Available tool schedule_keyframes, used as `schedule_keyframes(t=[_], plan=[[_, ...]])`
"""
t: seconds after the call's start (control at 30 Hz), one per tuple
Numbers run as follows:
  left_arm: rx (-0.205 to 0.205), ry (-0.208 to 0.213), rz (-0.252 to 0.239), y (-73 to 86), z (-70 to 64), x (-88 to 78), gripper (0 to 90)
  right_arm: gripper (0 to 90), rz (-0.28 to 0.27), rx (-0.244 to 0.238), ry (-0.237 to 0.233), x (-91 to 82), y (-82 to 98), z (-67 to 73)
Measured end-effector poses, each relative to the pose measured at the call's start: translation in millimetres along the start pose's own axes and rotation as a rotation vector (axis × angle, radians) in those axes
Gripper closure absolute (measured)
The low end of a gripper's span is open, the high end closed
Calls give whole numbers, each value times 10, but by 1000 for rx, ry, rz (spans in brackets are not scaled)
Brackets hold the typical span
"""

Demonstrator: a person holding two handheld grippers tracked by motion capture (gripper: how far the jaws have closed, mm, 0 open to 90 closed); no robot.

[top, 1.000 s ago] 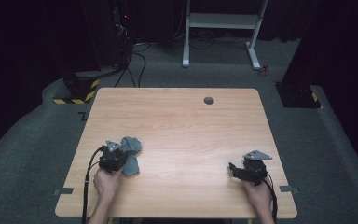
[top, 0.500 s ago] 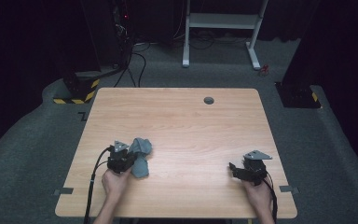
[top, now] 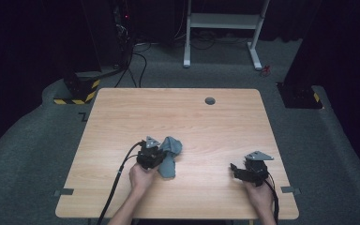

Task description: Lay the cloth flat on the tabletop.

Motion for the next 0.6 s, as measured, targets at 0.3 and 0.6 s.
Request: schedule_keyframes(t=[0.3, 0.6], plan=[[44, 93, -5, -244, -576, 199, 811, 268, 0, 1, 1, 3, -3, -1], [54, 139, 32, -305, -923, 373, 740, 268, 0, 1, 1, 3, -3, -1]])
Point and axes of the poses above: each handheld gripper's, and its own axes: x roughly forward along the jaws, y roughly out of its underside, z roughly to its left, the point moved 6 cm from there along x, roughly forward along the jaws, and after that the axes turned 14 degrees about -y, right-handed, at the moved point
